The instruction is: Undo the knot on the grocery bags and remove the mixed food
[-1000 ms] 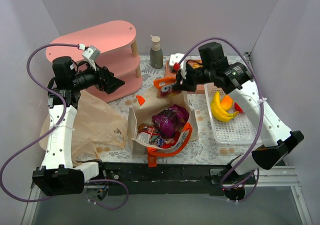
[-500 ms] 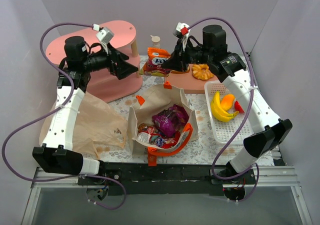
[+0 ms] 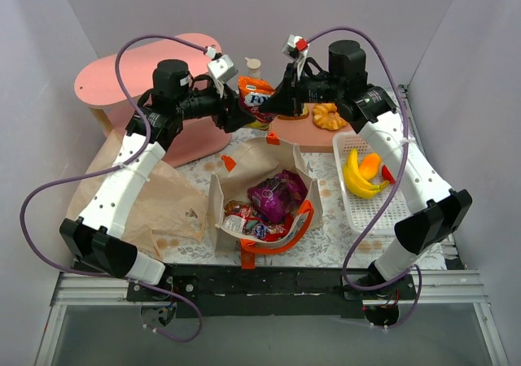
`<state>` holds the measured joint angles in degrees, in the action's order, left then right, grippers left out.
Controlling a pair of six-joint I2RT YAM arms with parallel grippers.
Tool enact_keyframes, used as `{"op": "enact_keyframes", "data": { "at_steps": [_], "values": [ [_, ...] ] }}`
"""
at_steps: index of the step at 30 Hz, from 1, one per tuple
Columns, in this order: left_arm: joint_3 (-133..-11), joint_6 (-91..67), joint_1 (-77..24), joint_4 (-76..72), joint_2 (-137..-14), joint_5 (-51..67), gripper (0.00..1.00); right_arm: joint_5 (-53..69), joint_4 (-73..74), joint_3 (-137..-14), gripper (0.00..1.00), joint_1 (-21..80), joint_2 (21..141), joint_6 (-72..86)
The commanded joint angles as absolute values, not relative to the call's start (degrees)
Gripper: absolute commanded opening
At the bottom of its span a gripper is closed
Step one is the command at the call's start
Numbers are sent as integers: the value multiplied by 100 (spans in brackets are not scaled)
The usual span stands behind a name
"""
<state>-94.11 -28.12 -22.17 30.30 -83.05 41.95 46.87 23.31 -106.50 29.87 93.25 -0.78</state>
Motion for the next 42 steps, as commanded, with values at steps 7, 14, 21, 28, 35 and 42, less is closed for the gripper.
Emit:
{"op": "enact_keyframes", "data": {
  "at_steps": [7,14,21,28,35,42],
  "values": [
    [-9484,-3401,-2267,2742,-8359,4527,0,4826,1995,-10661,88,2761,9141,141],
    [-9966,-3365,-2628,2883,-8025,2187,0,4079,2101,-10601,98,1662,8719,212],
    [-11388,-5330,-1120,2548,-8472,421,0,4016,2171,-9870,98,1433,8630,26],
    [-11111,-8820,1220,2067,-8578,1647,0,4148,1952,-9651,98,1441,8657,175],
    [-10433,-9535,1520,1117,-8552,2951,0,4175,1890,-9273,98,1450,8517,184],
    [-9713,-9958,1670,1002,-8385,3331,0,4148,1819,-8912,98,1450,8323,106]
  ]
}}
